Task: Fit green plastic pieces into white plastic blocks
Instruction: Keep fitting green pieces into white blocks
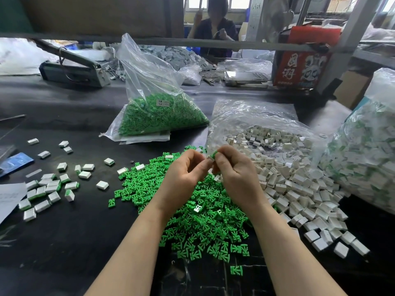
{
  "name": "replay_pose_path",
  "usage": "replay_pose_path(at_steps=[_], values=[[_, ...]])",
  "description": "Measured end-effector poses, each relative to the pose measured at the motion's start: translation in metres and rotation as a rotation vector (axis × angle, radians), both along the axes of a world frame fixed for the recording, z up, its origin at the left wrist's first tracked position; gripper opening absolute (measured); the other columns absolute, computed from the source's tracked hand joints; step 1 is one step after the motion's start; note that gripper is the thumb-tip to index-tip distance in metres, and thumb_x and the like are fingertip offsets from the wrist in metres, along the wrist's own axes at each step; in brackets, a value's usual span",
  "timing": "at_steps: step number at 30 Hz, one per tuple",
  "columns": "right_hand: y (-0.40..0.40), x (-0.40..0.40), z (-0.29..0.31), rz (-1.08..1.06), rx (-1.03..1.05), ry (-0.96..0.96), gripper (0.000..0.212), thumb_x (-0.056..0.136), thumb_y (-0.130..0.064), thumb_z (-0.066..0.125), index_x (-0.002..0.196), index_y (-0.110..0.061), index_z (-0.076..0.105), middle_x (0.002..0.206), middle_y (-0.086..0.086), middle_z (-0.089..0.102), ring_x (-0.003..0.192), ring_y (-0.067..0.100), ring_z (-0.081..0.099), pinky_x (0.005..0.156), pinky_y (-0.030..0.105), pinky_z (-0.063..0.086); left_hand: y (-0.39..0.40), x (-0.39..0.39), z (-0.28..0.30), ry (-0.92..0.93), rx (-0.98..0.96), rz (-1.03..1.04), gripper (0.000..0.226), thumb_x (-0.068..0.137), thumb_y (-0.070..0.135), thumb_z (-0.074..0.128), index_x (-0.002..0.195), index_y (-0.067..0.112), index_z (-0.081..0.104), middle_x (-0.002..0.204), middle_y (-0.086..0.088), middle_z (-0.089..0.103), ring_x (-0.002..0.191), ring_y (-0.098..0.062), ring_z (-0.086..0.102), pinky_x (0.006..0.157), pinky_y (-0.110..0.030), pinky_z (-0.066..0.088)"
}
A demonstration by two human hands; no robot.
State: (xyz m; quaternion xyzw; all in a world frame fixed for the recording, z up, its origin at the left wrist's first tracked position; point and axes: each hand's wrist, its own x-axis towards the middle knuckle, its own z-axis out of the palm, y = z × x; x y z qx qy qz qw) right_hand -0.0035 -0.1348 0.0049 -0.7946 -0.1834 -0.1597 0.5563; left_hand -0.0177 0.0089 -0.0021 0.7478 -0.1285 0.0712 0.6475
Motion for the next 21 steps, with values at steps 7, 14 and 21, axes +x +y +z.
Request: replay_pose_path(at_steps=[7, 14, 21], values=[[0.0015, -0.0054, 0.0005, 0.099, -0.037, 0.051, 0.030, 0.097, -0.028, 0.041, 0.070, -0.019, 0.047, 0.062, -0.009, 0.047, 0.059, 0.007, 0.041, 0.058, 0.032, 0.035, -0.0044, -0.0043, 0.0004, 0.037, -0.007, -0.108, 0.024, 0.098, 0.031, 0.044, 0.088, 0.019, 0.062, 0.078, -0.008, 0.056, 0.075, -0.026, 0.051, 0.074, -0.044, 0.043], [0.0021, -0.0027, 0.0020, 0.203, 0.096, 0.167, 0.036, 0.091, -0.028, 0.042, 0.059, -0.036, 0.056, 0.056, -0.014, 0.045, 0.058, 0.005, 0.038, 0.059, 0.030, 0.032, 0.0002, -0.0052, 0.0048, 0.034, 0.082, -0.097, 0.039, 0.095, 0.031, 0.043, 0.109, 0.001, 0.063, 0.111, -0.022, 0.064, 0.111, -0.036, 0.059, 0.102, -0.056, 0.042], [0.0023, -0.0012, 0.0012, 0.181, 0.100, 0.160, 0.030, 0.091, -0.028, 0.043, 0.062, -0.025, 0.054, 0.057, -0.012, 0.045, 0.060, 0.008, 0.040, 0.060, 0.035, 0.033, -0.0026, -0.0055, 0.0039, 0.034, 0.082, -0.063, 0.037, 0.096, 0.031, 0.043, 0.111, 0.004, 0.063, 0.114, -0.021, 0.064, 0.113, -0.035, 0.058, 0.103, -0.056, 0.042]])
